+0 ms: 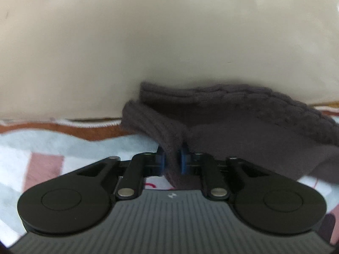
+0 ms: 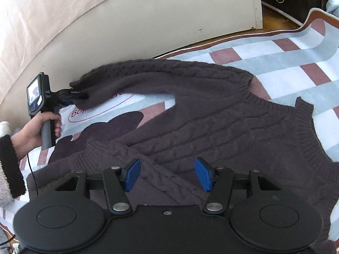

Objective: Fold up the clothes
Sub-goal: 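Lift the sleeve with the left gripper and fold it across the sweater body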

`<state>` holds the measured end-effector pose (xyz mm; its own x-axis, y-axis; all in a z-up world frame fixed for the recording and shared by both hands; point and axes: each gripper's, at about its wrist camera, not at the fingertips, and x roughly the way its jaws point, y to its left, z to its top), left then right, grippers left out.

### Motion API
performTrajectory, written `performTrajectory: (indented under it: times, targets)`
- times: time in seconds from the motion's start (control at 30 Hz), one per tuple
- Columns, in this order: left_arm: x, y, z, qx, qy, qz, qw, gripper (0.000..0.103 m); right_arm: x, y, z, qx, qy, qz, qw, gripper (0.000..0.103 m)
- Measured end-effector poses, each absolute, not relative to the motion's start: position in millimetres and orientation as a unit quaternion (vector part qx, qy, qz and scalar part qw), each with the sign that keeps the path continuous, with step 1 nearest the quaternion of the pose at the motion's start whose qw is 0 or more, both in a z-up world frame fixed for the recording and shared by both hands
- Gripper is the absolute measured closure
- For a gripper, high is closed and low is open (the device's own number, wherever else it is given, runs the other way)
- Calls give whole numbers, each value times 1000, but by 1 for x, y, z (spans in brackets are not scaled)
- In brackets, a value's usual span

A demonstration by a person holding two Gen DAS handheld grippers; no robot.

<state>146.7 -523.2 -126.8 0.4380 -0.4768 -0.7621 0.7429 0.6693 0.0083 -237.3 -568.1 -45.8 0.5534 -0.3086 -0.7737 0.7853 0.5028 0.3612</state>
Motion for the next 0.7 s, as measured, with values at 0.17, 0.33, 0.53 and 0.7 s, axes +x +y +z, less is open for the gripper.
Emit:
performTrajectory:
  times: [0.17,0.33,0.53,0.7]
  targets:
    - [128,-497,-86,124,335,-399,844,91,-251,-568,-56,422,301,-342,784,40]
    - [80,-461,-41,86,229,-500,831,91,-257,-554,-75,466,286,-337,766,40]
    - [15,-395,7,-8,201,-623,756,91,-260,-542,-75,472,274,-317,776,40]
    - [-33,-313,-2,-49,218,-691,687,90,-285,-540,-69,484,227,-322,781,40]
